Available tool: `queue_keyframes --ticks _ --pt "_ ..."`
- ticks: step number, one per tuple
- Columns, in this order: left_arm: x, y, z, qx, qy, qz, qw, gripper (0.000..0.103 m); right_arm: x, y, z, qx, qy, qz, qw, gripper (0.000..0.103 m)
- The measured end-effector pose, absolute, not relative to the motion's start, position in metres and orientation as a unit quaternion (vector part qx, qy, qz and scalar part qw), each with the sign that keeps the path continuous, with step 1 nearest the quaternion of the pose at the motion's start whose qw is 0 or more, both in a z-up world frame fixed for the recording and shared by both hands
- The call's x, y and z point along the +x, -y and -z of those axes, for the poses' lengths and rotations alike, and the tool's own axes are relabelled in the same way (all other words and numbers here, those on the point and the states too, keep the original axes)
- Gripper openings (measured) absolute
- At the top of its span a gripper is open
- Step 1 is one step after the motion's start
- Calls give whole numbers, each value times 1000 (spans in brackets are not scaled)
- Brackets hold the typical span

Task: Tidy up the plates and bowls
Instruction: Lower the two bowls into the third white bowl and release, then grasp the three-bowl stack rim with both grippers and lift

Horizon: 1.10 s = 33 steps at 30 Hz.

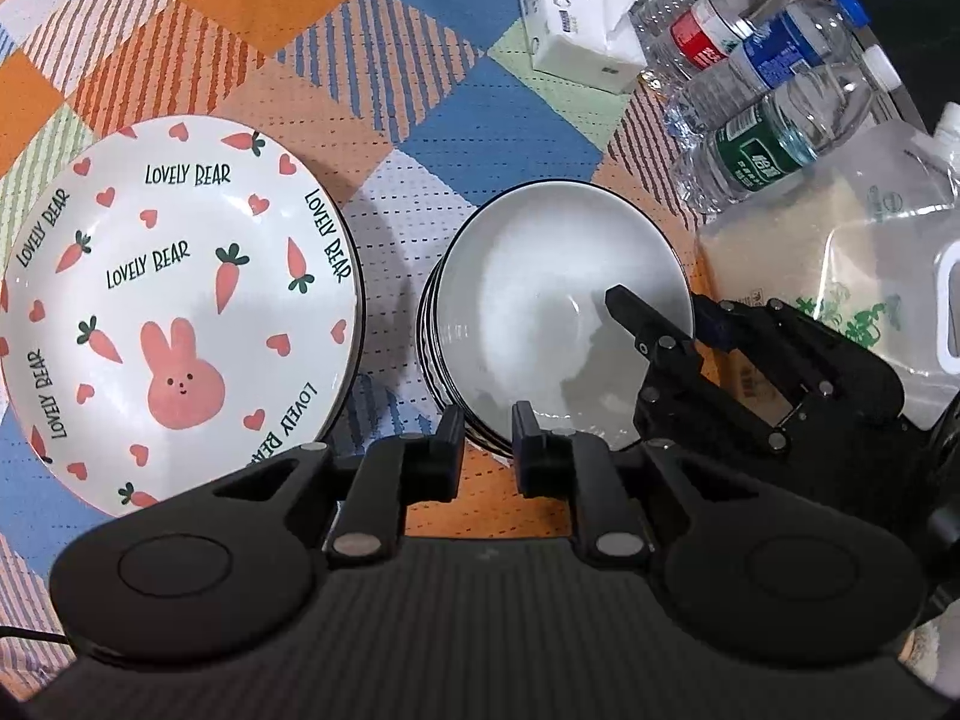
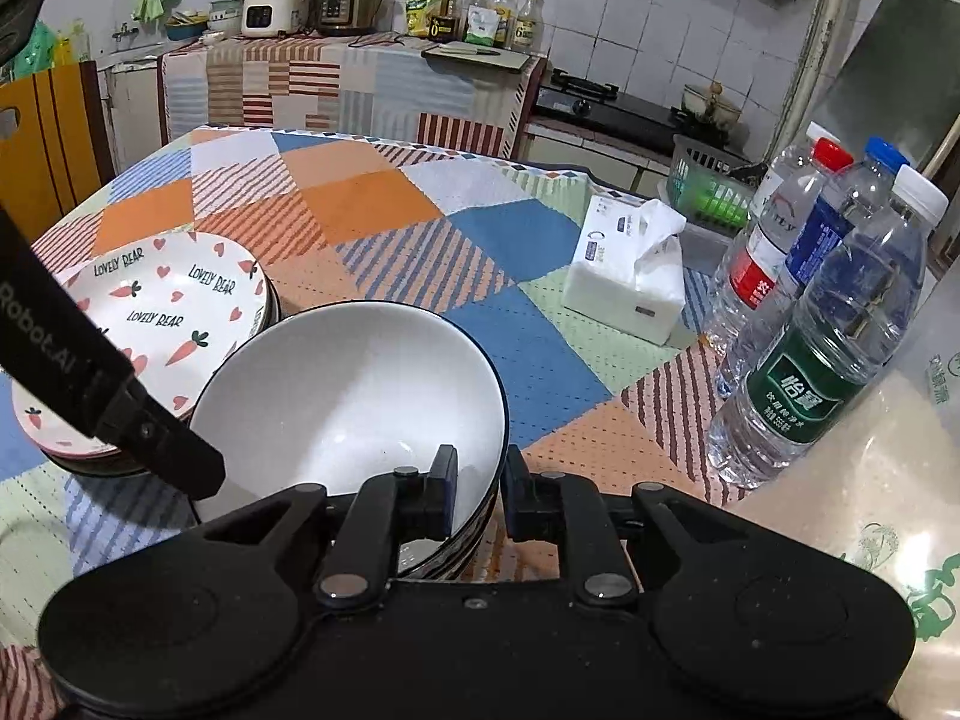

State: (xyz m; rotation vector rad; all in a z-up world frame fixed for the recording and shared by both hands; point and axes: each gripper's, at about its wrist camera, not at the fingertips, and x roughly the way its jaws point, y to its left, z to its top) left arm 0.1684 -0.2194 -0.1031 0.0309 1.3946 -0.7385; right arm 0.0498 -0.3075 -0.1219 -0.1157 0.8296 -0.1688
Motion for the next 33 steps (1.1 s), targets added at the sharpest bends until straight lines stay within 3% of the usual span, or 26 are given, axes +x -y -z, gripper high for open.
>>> queue_keyframes --ticks 7,12,15,22,24,28,33 --pt "167 200 87 16 -604 347 718 20 27 312 104 -32 -372 65 926 27" --pt "170 182 81 -30 -586 356 727 41 -8 319 89 5 -341 44 939 53" --pt "168 179 86 -44 -578 356 733 42 -19 320 92 30 -348 17 937 66" --pt "157 184 109 -48 -565 341 750 50 -17 304 132 39 -391 4 919 77" --pt "155 187 115 -49 -566 338 750 50 -10 299 145 42 -405 10 913 93" --pt "151 188 125 -80 -550 339 759 59 1 290 165 40 -407 34 912 94" --pt "149 193 136 -96 -547 333 762 59 15 284 184 32 -403 48 914 94"
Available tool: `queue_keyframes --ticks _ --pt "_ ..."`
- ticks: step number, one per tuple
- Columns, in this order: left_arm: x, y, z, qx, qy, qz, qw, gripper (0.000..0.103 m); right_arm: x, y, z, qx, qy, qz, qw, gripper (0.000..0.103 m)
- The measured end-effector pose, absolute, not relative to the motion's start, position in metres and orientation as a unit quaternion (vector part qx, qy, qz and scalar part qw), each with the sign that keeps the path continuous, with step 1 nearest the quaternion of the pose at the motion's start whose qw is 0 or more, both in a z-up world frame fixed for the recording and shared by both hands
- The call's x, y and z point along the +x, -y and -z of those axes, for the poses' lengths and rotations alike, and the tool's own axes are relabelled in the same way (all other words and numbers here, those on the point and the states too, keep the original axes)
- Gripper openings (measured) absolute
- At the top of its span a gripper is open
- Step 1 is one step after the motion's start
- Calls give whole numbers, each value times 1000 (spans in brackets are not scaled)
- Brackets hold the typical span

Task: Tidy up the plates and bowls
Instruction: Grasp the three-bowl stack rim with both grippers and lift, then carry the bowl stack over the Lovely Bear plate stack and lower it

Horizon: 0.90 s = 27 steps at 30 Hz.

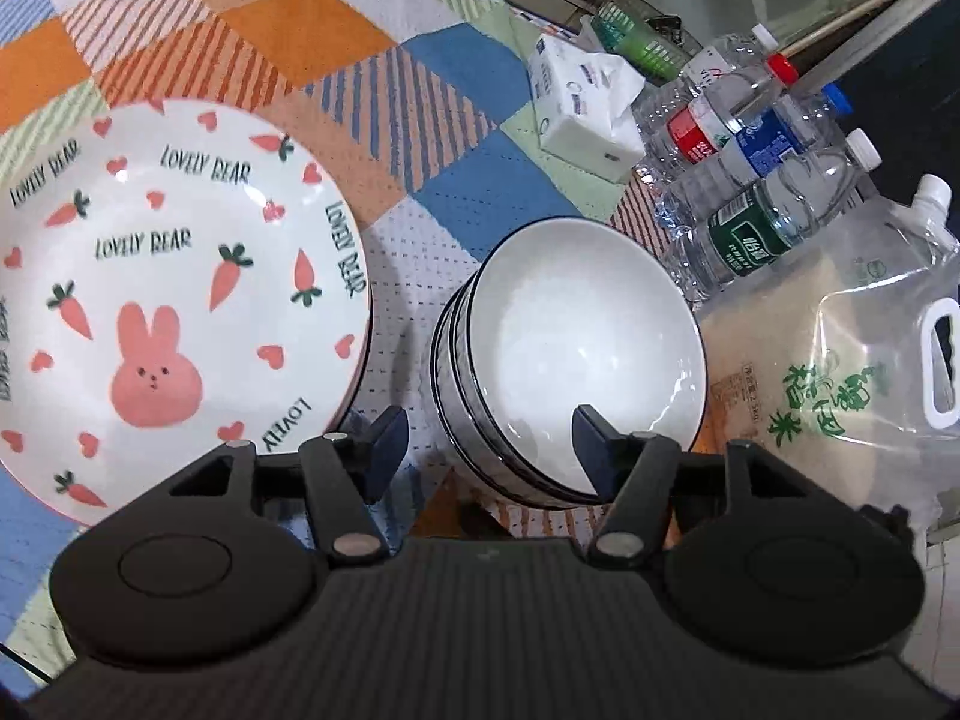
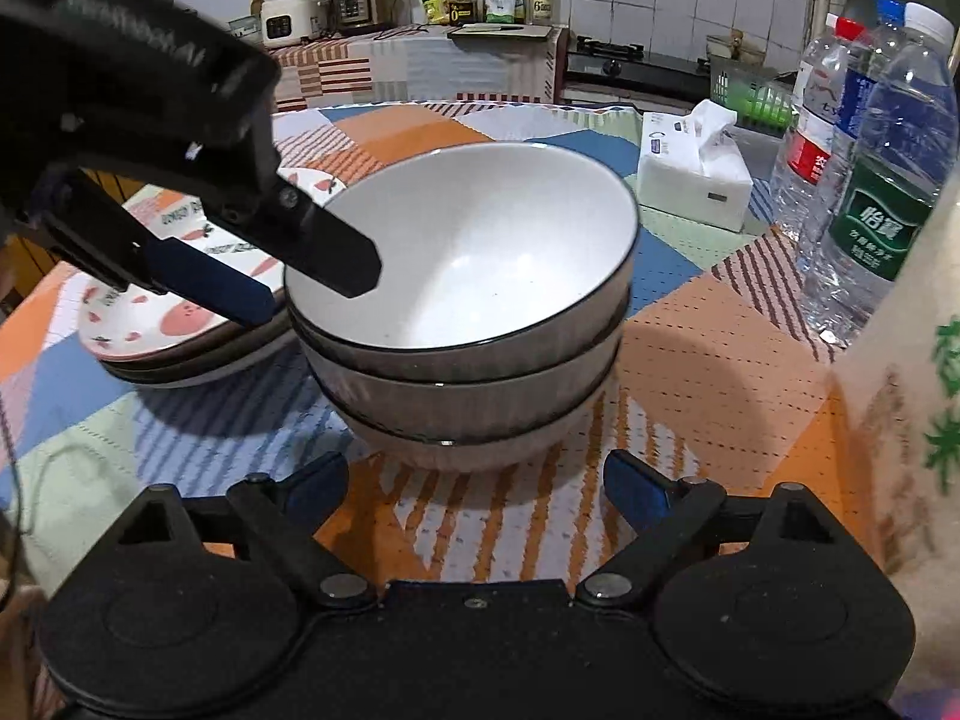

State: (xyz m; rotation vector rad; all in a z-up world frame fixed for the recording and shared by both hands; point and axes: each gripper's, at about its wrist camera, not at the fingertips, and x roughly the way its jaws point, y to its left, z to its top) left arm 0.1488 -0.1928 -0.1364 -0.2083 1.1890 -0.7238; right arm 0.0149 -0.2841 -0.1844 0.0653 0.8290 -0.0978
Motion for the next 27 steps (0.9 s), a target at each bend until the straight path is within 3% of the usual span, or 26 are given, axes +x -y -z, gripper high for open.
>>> queue_keyframes --ticks 5,7,27 --pt "143 199 146 -90 -541 328 769 54 23 280 199 10 -378 67 923 94" --pt "141 201 149 -90 -539 328 770 46 25 280 202 11 -367 65 928 94" --pt "147 208 157 -73 -546 314 773 39 48 290 207 3 -352 26 936 99"
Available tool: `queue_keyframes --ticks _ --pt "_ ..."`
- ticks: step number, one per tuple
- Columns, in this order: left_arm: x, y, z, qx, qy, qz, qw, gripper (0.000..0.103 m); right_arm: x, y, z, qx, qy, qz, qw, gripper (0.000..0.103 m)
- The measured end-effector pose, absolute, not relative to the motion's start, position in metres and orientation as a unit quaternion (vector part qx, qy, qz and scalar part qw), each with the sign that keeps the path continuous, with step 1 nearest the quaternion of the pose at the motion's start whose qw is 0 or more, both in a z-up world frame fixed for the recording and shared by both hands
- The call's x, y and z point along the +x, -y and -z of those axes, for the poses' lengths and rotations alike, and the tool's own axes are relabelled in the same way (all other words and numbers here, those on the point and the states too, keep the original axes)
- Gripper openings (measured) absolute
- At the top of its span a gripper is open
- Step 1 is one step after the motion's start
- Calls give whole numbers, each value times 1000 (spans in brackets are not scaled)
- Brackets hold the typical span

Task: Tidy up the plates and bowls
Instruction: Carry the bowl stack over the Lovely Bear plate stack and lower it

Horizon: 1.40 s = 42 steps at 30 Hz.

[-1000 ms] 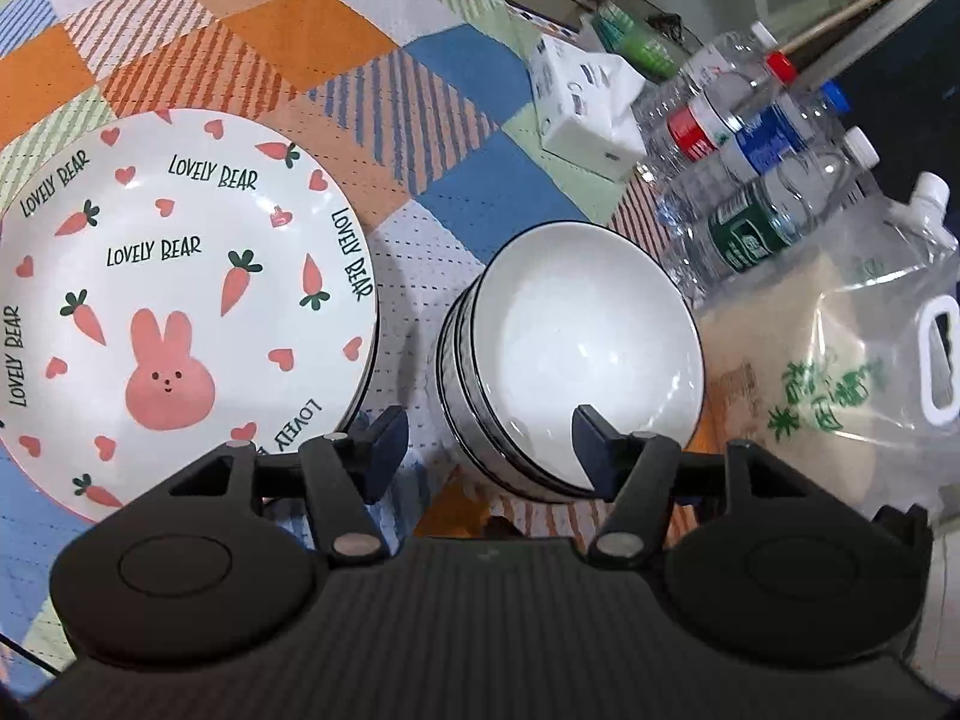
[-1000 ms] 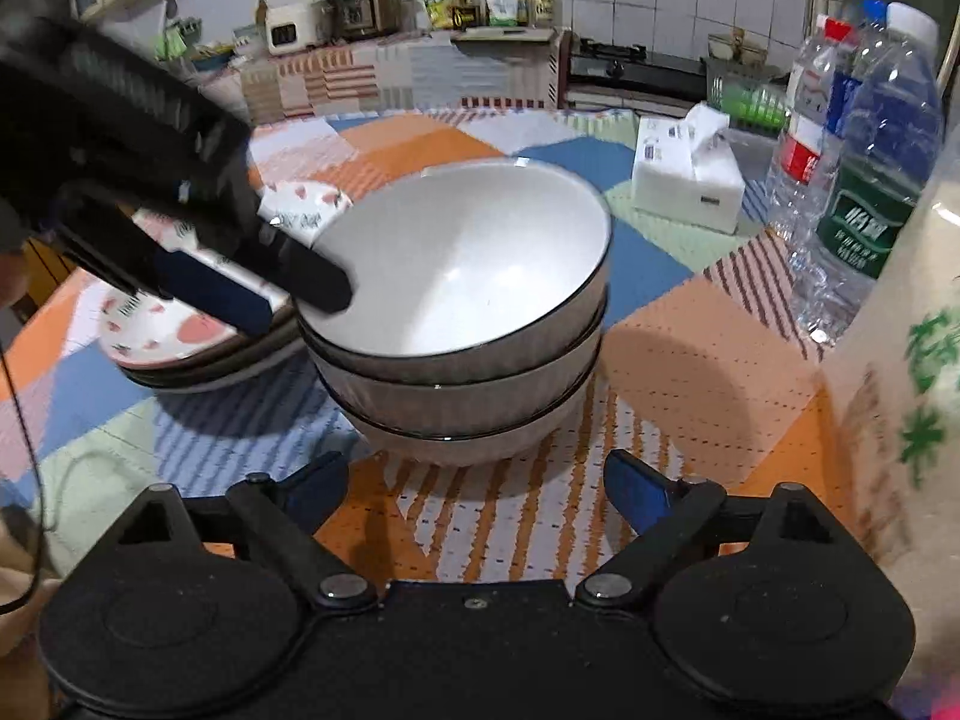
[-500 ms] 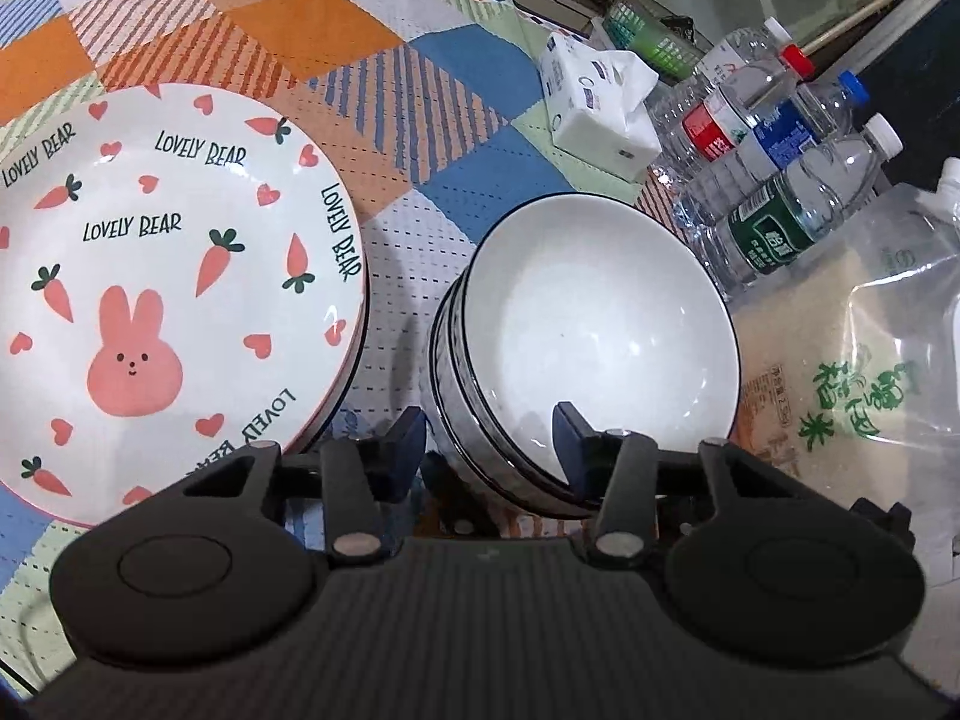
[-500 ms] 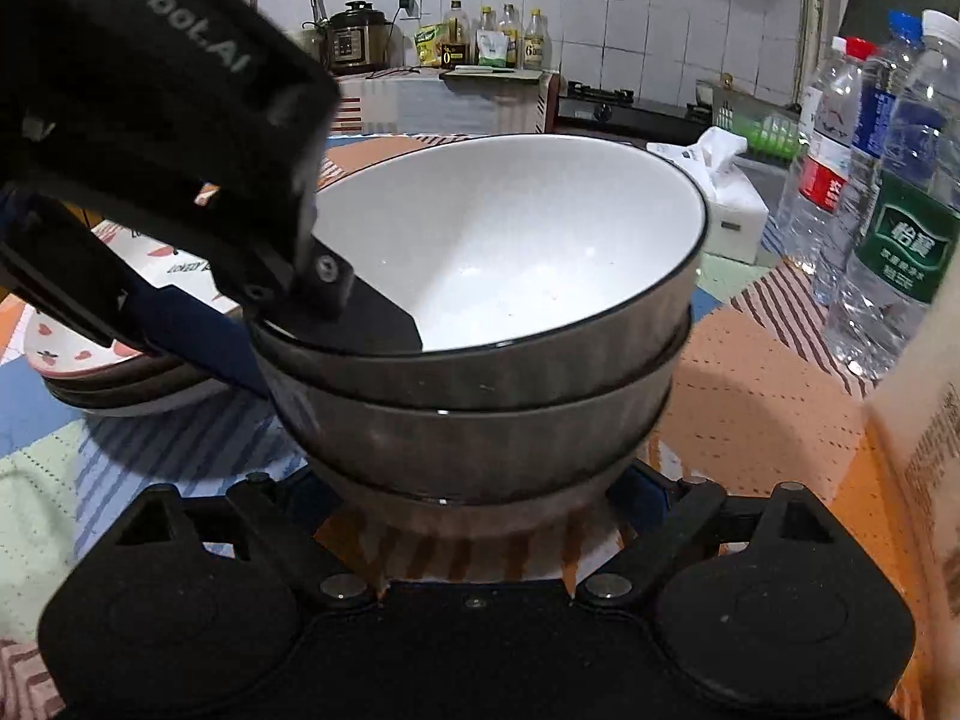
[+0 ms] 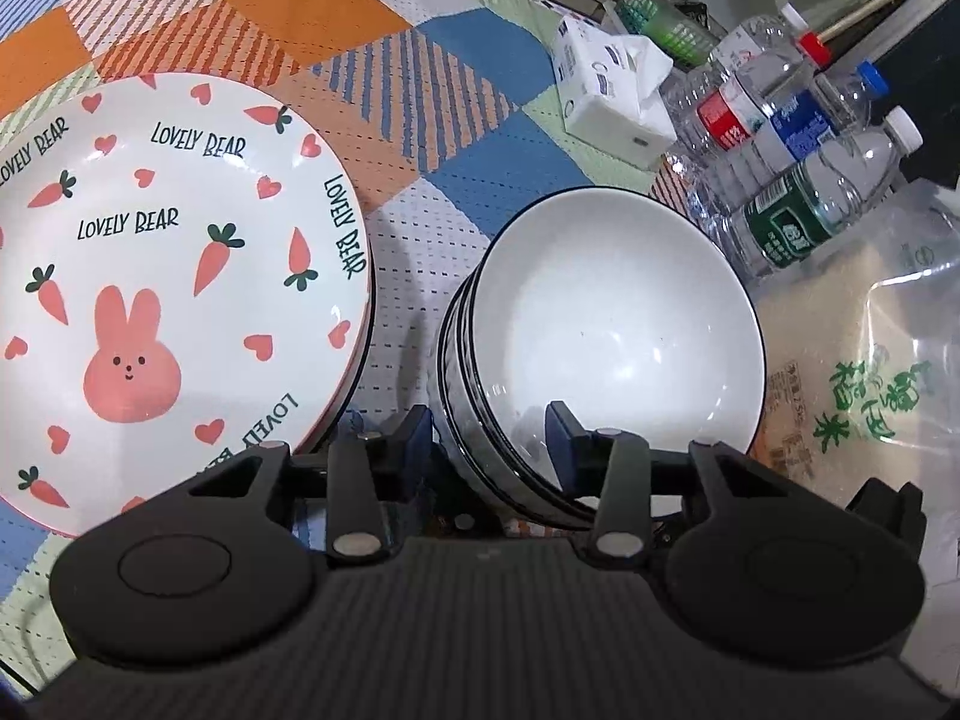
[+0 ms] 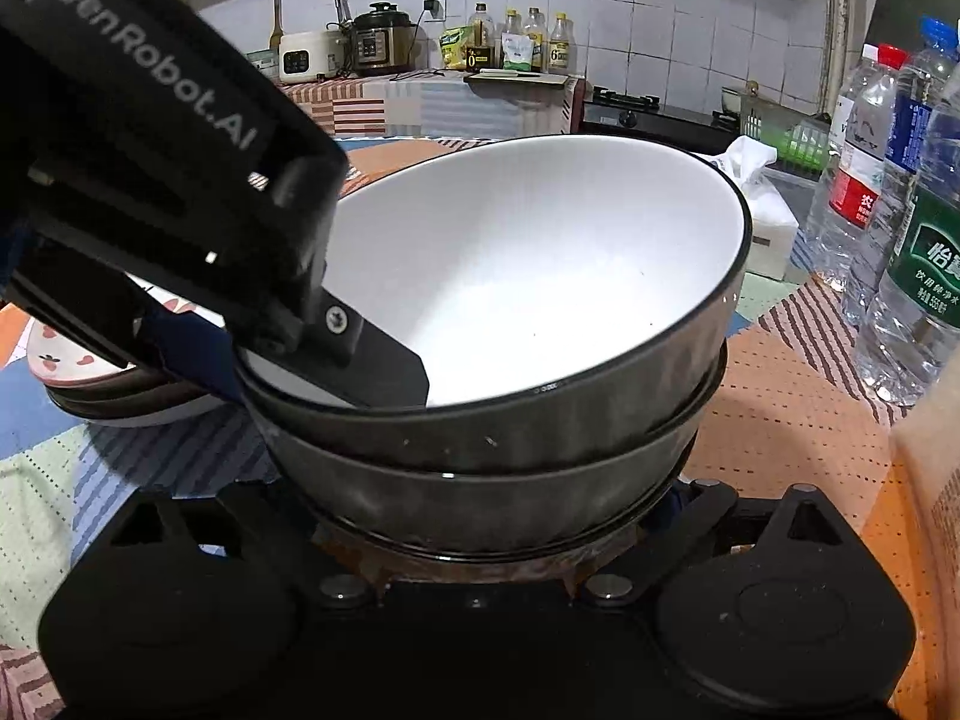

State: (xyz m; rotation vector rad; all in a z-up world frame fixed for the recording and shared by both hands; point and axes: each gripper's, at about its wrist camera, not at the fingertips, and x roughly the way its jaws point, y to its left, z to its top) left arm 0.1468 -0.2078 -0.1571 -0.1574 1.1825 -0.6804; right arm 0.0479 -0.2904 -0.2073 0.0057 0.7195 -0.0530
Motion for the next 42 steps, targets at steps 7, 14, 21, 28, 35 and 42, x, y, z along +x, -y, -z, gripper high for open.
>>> queue_keyframes --ticks 7,14,21,28,35,42 --pt "140 194 151 -66 -554 309 770 39 38 274 204 -32 -340 15 940 99" --pt "130 178 125 -42 -542 321 776 39 25 257 191 -31 -315 8 948 99" --pt "123 158 92 -37 -523 323 788 39 18 242 166 -35 -287 2 957 99" --pt "122 125 62 -43 -507 311 803 39 31 224 137 -48 -268 -22 962 99" --pt "129 93 48 -40 -499 291 815 39 50 202 124 -50 -258 -55 963 99" --pt "153 67 54 -39 -510 274 814 39 78 185 129 -51 -274 -85 957 99"
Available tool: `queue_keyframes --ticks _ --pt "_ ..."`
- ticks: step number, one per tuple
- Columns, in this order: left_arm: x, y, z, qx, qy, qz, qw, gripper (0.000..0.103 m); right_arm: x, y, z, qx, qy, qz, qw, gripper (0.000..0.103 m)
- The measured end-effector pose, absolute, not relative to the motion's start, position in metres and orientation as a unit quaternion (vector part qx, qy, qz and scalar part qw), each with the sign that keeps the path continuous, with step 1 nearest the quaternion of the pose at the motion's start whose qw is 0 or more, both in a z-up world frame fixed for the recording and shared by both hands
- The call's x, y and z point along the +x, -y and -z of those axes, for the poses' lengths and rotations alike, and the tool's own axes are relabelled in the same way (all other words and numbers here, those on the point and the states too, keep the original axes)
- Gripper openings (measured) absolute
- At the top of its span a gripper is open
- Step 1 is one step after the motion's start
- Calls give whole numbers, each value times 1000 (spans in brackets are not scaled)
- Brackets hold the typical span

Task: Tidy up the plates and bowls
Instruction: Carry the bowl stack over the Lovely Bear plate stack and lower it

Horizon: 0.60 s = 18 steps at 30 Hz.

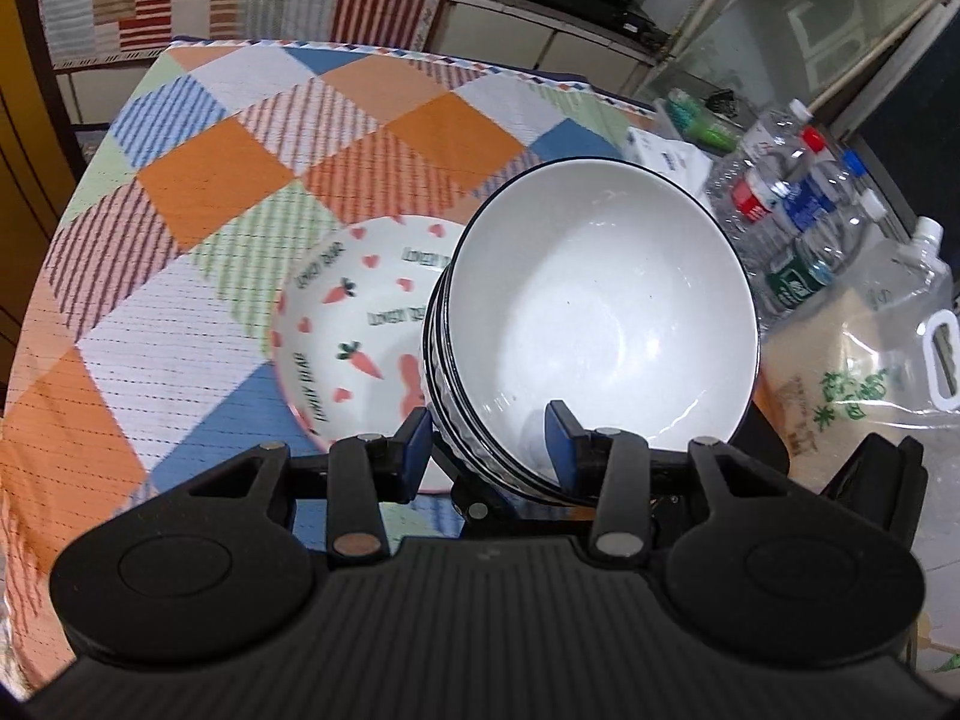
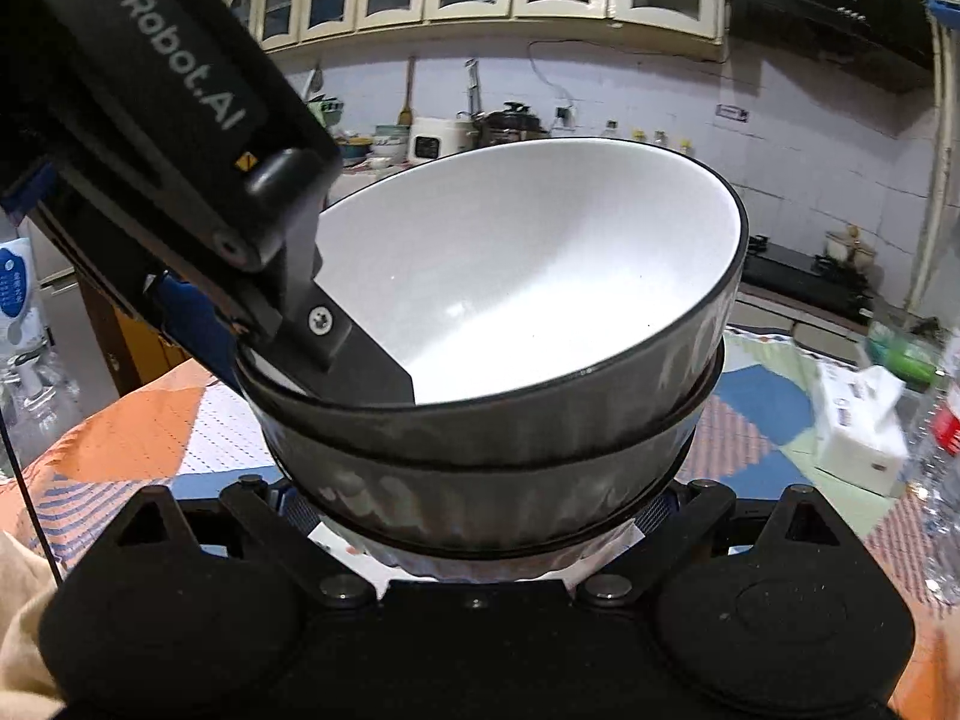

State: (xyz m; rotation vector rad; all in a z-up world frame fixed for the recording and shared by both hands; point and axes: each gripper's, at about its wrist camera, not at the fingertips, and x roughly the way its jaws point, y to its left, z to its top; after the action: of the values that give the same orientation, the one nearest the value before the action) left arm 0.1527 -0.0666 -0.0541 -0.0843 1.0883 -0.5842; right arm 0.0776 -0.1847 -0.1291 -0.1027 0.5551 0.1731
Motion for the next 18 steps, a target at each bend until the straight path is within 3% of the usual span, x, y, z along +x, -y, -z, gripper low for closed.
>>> queue_keyframes --ticks 18 --pt "219 69 117 -33 -563 261 784 39 145 177 174 -44 -347 -95 932 99"
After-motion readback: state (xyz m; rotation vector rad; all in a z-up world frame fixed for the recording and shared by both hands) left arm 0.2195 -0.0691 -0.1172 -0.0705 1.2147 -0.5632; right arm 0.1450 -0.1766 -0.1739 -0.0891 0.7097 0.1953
